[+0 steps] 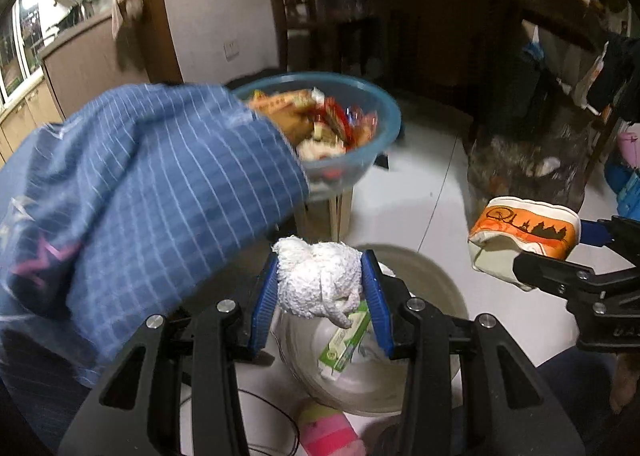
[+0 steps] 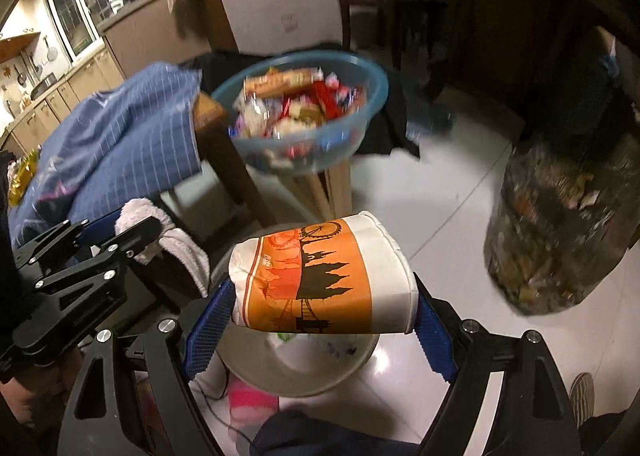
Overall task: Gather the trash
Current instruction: 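Carry the tissue and orange cup over the white bucket with both tools, then open both tools to drop the tissue and cup into the bucket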
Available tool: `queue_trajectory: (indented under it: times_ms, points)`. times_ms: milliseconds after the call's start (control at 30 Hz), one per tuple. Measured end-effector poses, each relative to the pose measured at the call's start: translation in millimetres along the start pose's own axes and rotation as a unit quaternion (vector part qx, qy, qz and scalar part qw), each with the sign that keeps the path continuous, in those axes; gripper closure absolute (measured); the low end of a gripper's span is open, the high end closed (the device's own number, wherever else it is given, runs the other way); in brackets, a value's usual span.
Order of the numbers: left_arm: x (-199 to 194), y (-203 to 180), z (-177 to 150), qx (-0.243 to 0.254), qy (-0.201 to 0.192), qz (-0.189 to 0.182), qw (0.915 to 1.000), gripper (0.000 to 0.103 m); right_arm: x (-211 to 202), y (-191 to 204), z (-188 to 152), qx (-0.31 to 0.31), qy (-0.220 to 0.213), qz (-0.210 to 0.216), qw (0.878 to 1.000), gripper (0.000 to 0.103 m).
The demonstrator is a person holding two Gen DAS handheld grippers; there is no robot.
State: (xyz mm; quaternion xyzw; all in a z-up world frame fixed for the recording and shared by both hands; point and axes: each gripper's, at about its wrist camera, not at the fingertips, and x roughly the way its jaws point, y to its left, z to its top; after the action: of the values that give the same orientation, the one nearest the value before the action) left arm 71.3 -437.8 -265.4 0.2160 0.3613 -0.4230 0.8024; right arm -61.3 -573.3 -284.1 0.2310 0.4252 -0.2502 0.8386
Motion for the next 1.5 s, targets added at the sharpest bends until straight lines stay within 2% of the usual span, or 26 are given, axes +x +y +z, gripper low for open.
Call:
queue_trajectory:
  times_ms: [133,333,633,733,800,867,967,1333,1500]
  points:
    - [24.4,-3.1,-8.8,0.005,0.029,-0.003,0.9996,0.064,27.7,0.1,-5.8,-0.003,0.038,0.005,0.999,0.020]
    - [50.1,-5.4,-17.4,0.007,0.058,0.000,0.9983,0.064,53.4,2.5,-12.7,-0.006,0.072,0.008,0.997,0.020]
    - [60.9,-2.0,-18.1,0.004,0.071,0.005,0.9975,0.062,63.6,-3.9,-15.1,-0.005,0.083,0.013,0.996,0.019]
    - [64.0,-4.3,-18.9,0.008,0.073,0.001,0.9973,0.058,65.1,-5.9,-14.8,-0.002,0.083,0.015,0.996,0.019]
    - [65.6,-4.8,-20.8,0.009,0.075,0.003,0.9971,0.050,66.2,-6.6,-14.8,-0.002,0.086,0.020,0.996,0.019]
    - [65.3,-4.7,-20.8,0.010,0.073,0.004,0.9972,0.038,66.2,-6.5,-14.9,0.000,0.085,0.022,0.996,0.019]
    - [62.6,-0.8,-19.8,0.006,0.068,0.008,0.9976,0.033,65.0,-7.3,-15.4,0.002,0.080,0.020,0.997,0.018]
    - [51.5,11.0,-16.6,0.000,0.060,0.017,0.9980,0.032,46.6,-9.0,-10.3,0.003,0.056,0.018,0.998,0.018]
    - [20.5,22.1,-8.0,-0.003,0.032,0.019,0.9993,0.032,16.8,9.7,4.5,-0.025,0.007,0.025,0.999,0.018]
